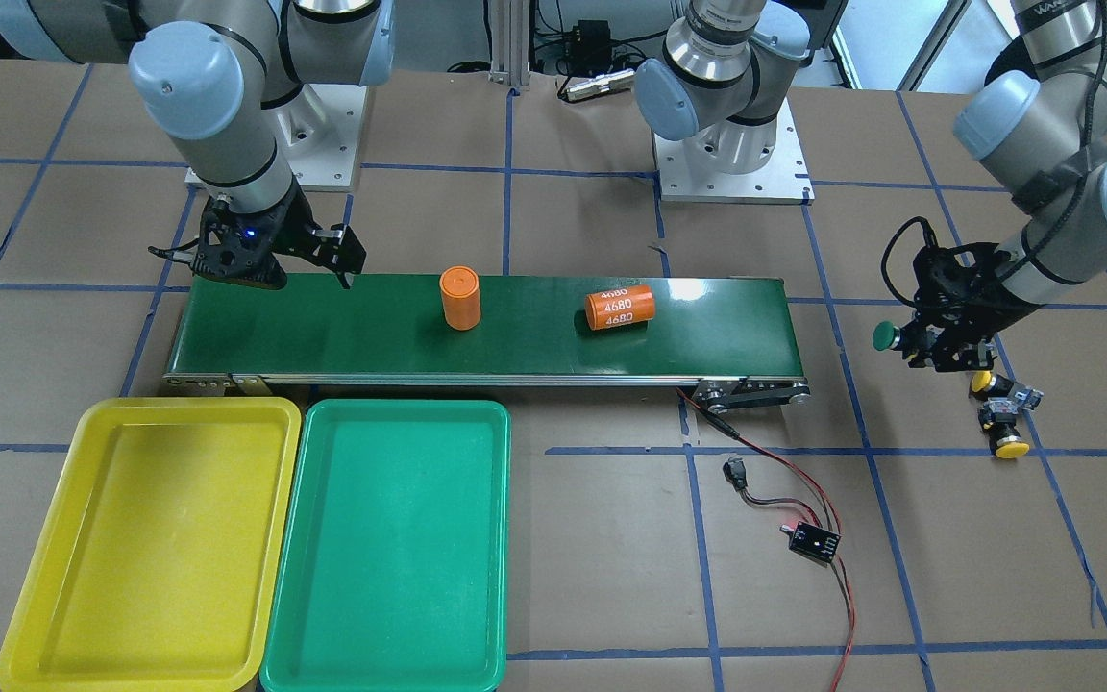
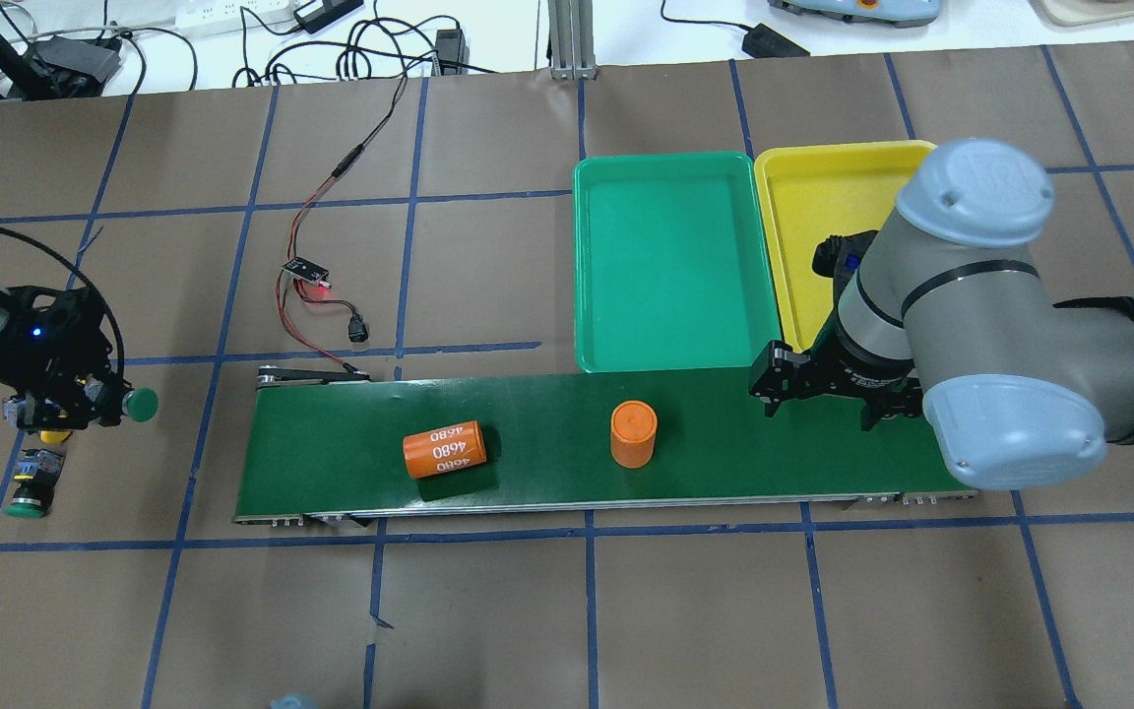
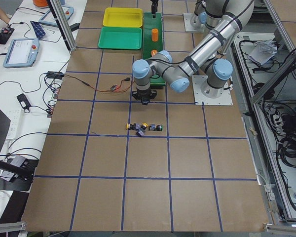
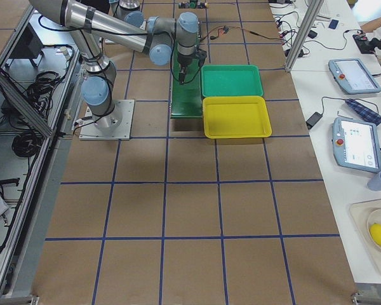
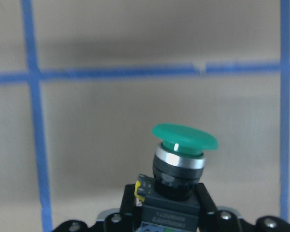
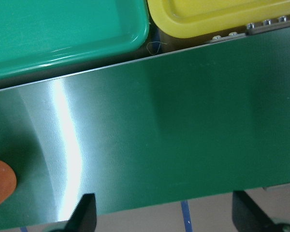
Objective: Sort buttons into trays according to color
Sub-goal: 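Place the green button on the belt and withdraw the left gripper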
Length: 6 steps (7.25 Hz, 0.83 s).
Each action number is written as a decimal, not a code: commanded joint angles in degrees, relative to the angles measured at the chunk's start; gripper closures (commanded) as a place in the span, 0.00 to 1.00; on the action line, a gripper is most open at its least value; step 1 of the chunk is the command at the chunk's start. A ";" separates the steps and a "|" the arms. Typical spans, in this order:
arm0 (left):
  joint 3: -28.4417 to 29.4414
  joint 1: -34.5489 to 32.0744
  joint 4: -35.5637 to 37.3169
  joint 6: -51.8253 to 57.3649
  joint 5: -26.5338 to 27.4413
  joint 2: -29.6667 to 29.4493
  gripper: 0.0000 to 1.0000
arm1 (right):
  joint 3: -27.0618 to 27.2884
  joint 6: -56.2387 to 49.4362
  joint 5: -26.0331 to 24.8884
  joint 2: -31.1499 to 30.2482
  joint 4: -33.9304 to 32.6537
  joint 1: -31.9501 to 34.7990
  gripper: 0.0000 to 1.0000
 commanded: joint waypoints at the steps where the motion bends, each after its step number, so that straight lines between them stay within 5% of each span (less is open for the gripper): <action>1: 0.34 -12.24 -2.32 -18.12 -1.29 2.62 1.00 | 0.21 0.10 -0.13 1.93 -1.86 1.02 0.00; 3: -1.67 -22.89 -2.14 -33.16 -1.30 2.89 1.00 | 0.21 0.63 0.04 2.02 -1.77 1.02 0.00; 5: -5.96 -25.30 -1.36 -37.46 -0.69 3.93 1.00 | 0.21 0.63 -0.05 2.02 -1.69 1.02 0.00; 6: -7.21 -25.31 -0.74 -37.89 -0.69 4.64 0.84 | 0.30 0.63 -0.13 2.02 -1.60 1.02 0.00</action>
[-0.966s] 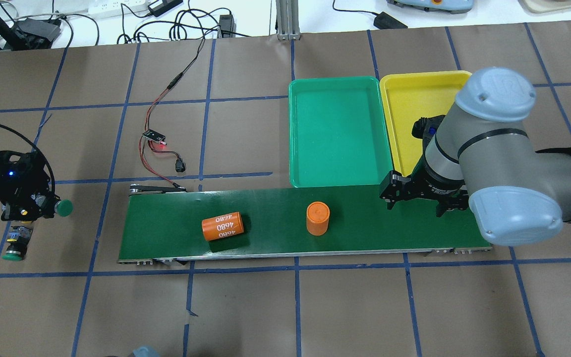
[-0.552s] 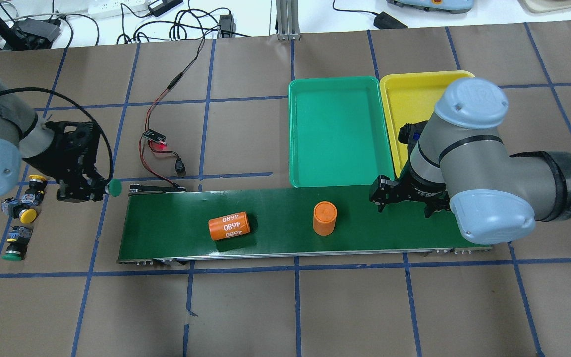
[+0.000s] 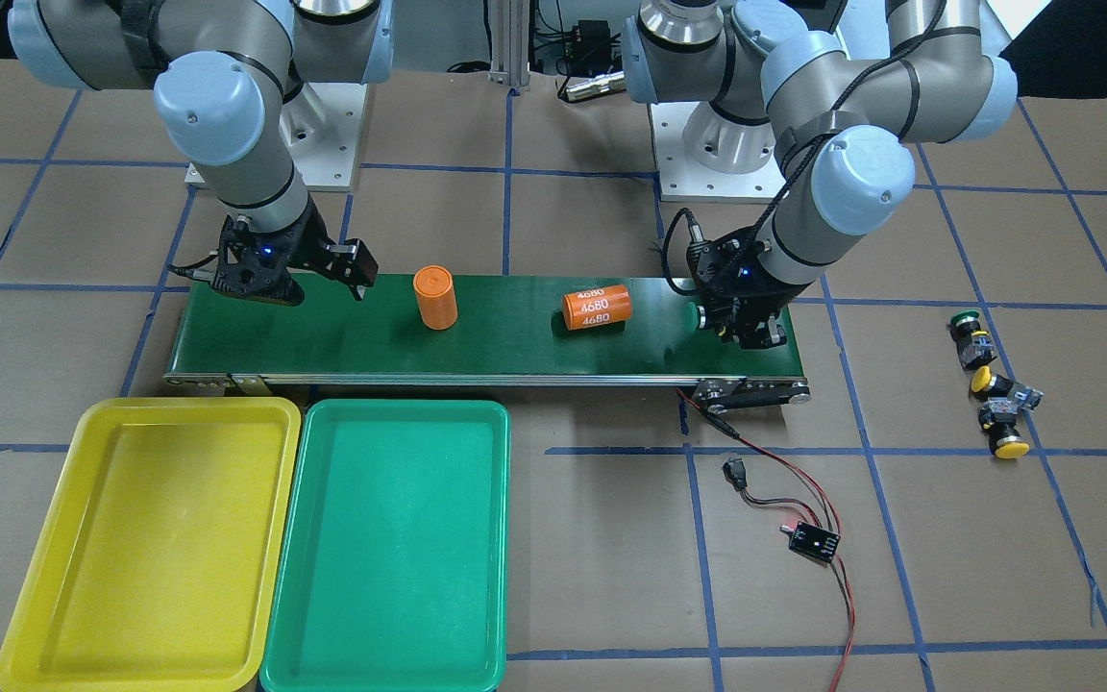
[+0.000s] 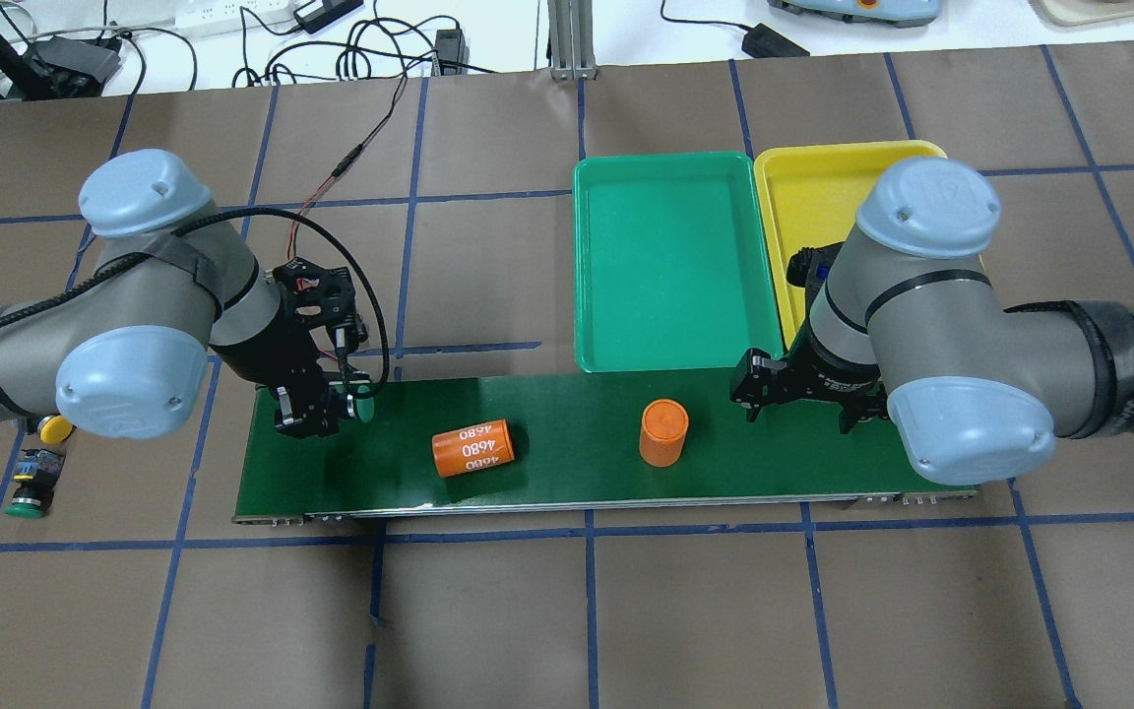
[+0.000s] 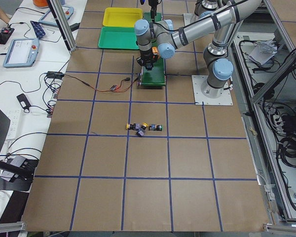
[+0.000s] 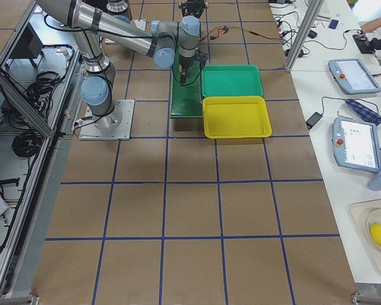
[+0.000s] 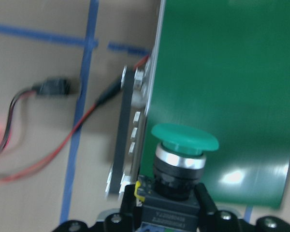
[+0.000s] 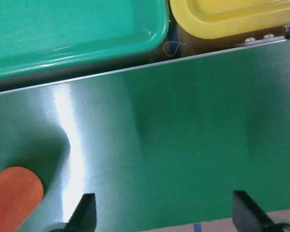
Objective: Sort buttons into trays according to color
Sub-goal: 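Place the green button on the belt and withdraw the left gripper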
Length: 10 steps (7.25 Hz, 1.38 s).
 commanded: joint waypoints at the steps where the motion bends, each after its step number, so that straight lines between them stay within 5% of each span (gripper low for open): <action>1: -2.06 -0.41 0.86 -1.64 0.19 0.97 0.20 | 0.06 0.01 -0.01 0.01 0.10 0.00 0.00; 2: -1.89 0.46 0.86 -1.73 0.19 1.06 0.00 | 0.06 0.01 -0.01 0.01 0.10 0.00 0.00; 6: -0.22 18.06 0.33 7.22 -0.42 4.05 0.00 | 0.06 0.10 -0.01 0.01 0.36 0.00 0.00; 10: 3.29 37.00 1.38 6.44 -4.64 -0.24 0.00 | 0.50 0.36 -0.10 -0.60 3.86 0.00 0.00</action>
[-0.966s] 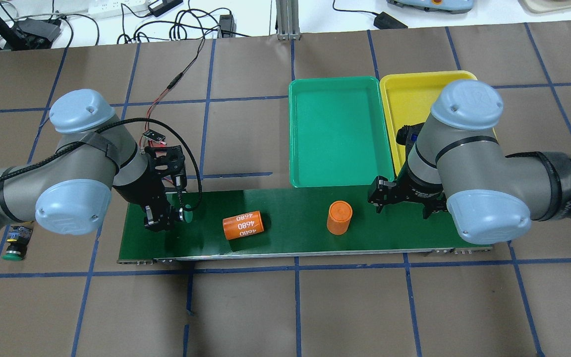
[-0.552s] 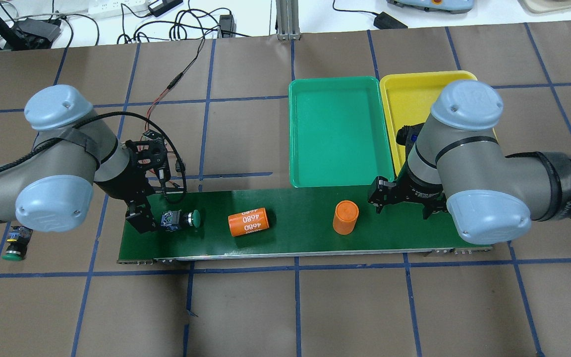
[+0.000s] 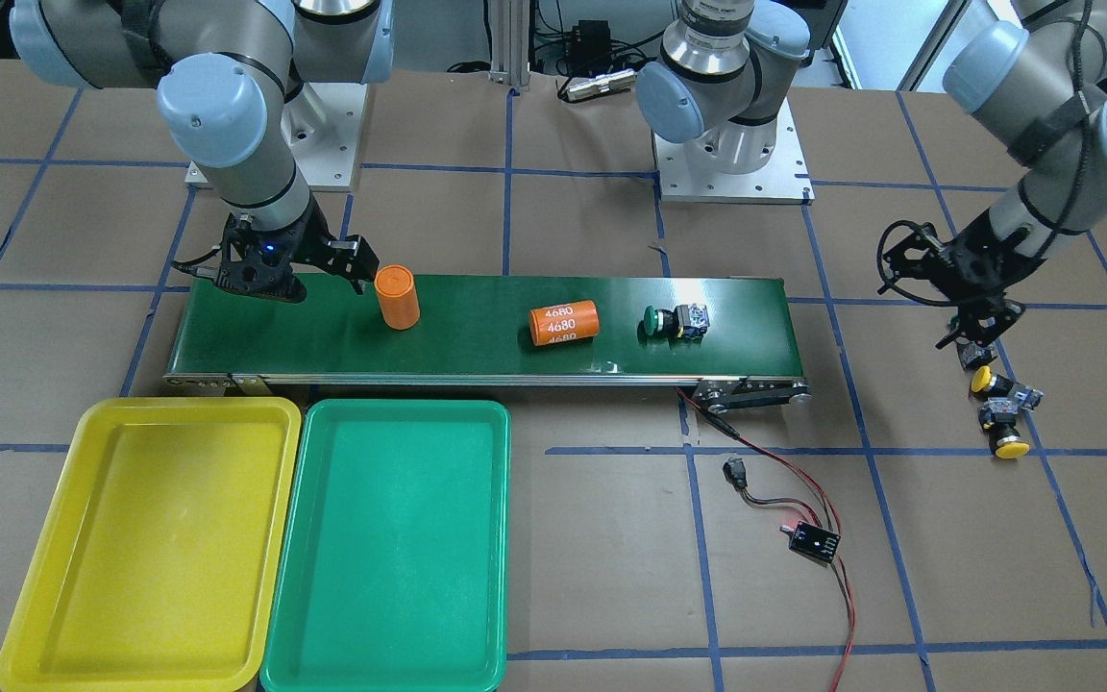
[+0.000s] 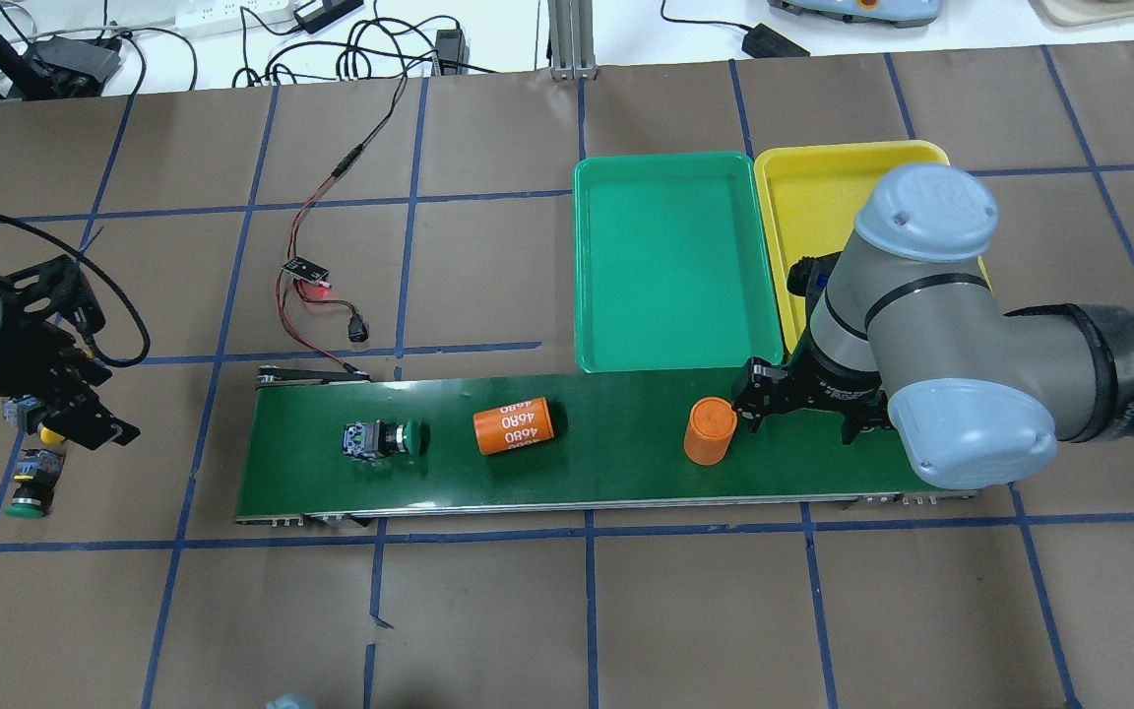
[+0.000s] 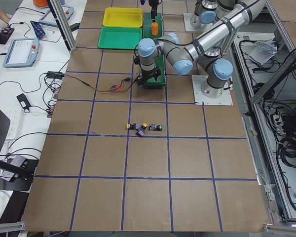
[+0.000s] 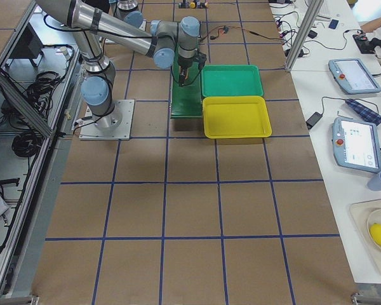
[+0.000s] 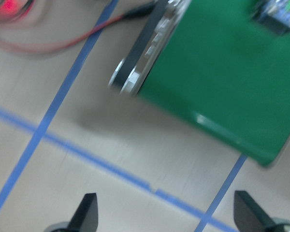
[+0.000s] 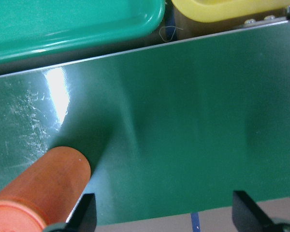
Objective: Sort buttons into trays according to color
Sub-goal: 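Push orange cylinder with right gripper while left grasps yellow button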
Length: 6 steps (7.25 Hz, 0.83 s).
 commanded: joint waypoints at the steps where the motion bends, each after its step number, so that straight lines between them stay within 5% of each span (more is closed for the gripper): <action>1: 1.64 7.35 3.61 -0.26 -1.82 -3.83 0.00 | 0.02 0.17 -0.04 -0.35 3.23 0.00 0.00; 4: 2.68 9.66 17.84 -12.74 -5.48 -12.52 0.00 | -0.24 0.08 0.04 -0.35 2.37 0.00 0.00; 6: 7.50 9.22 19.73 -24.80 -5.69 -18.07 0.00 | -0.77 0.17 0.22 -0.26 2.10 0.00 0.00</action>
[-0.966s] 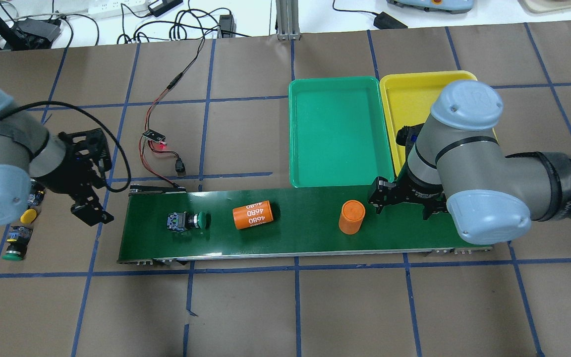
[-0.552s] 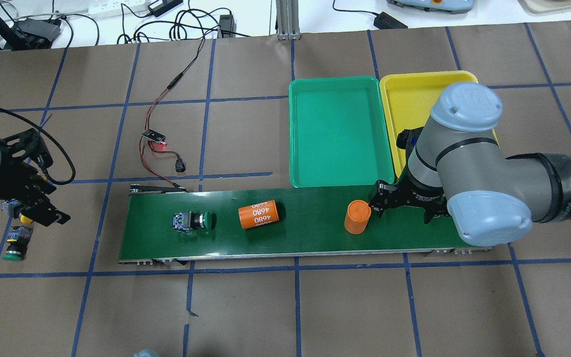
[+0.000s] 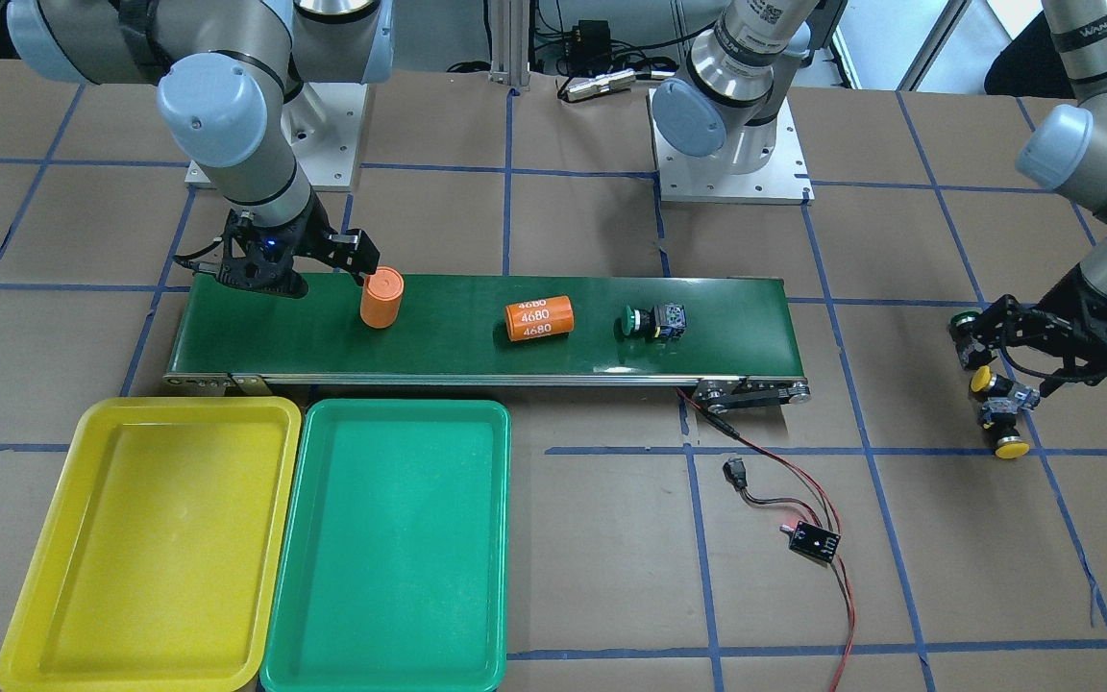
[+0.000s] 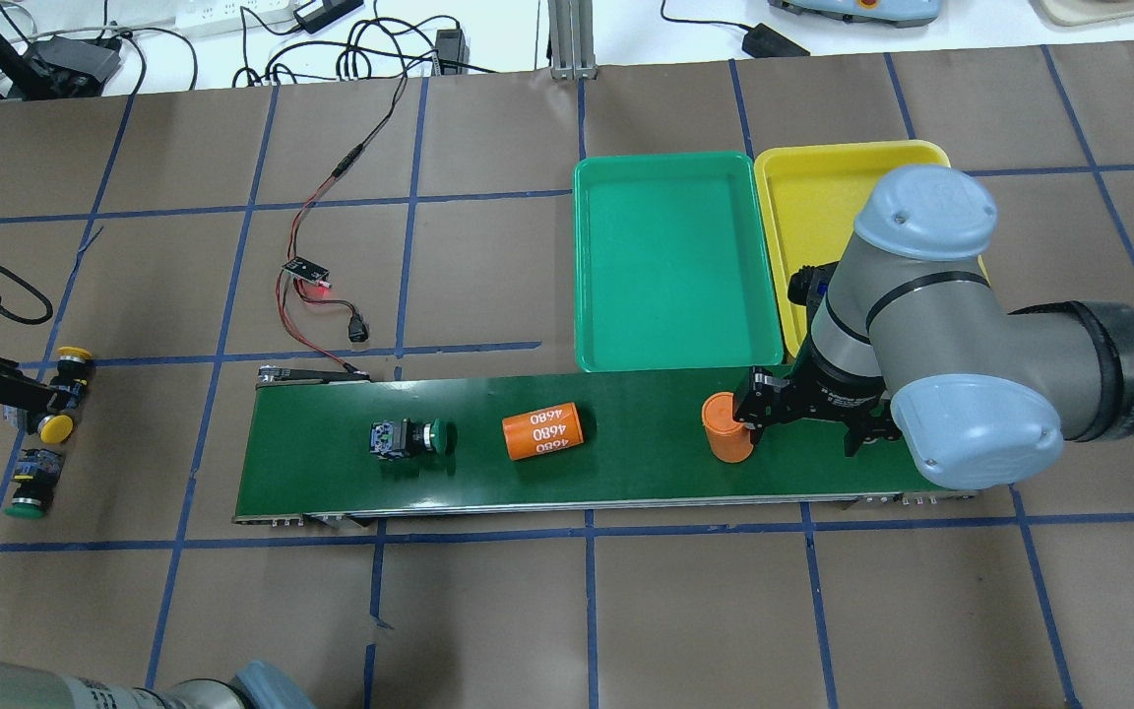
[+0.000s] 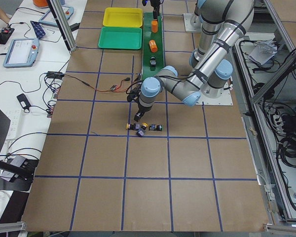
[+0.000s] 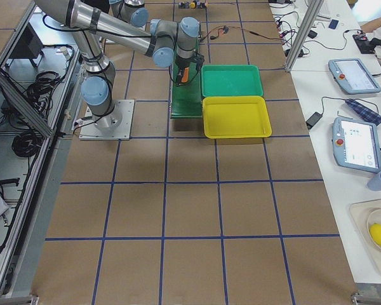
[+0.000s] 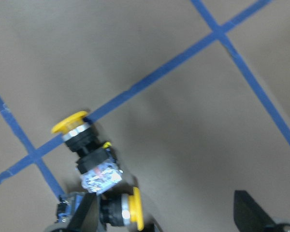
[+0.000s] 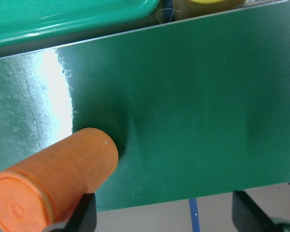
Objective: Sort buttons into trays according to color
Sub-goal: 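Push orange cylinder with right gripper while left grasps yellow button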
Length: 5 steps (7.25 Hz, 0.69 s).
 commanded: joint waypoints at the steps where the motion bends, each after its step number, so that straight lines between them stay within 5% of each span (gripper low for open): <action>1: 4.50 -0.28 1.45 -10.15 -0.37 -6.24 0.00 | -0.27 0.03 0.07 0.02 -0.15 0.00 0.00; 4: 5.39 -2.56 1.36 -16.68 2.78 -10.13 0.02 | -0.35 -0.06 -0.10 0.02 -0.15 0.00 0.00; 5: 5.48 -2.57 1.54 -16.33 3.67 -10.57 0.23 | -0.35 -0.06 -0.19 0.02 -0.15 0.00 0.00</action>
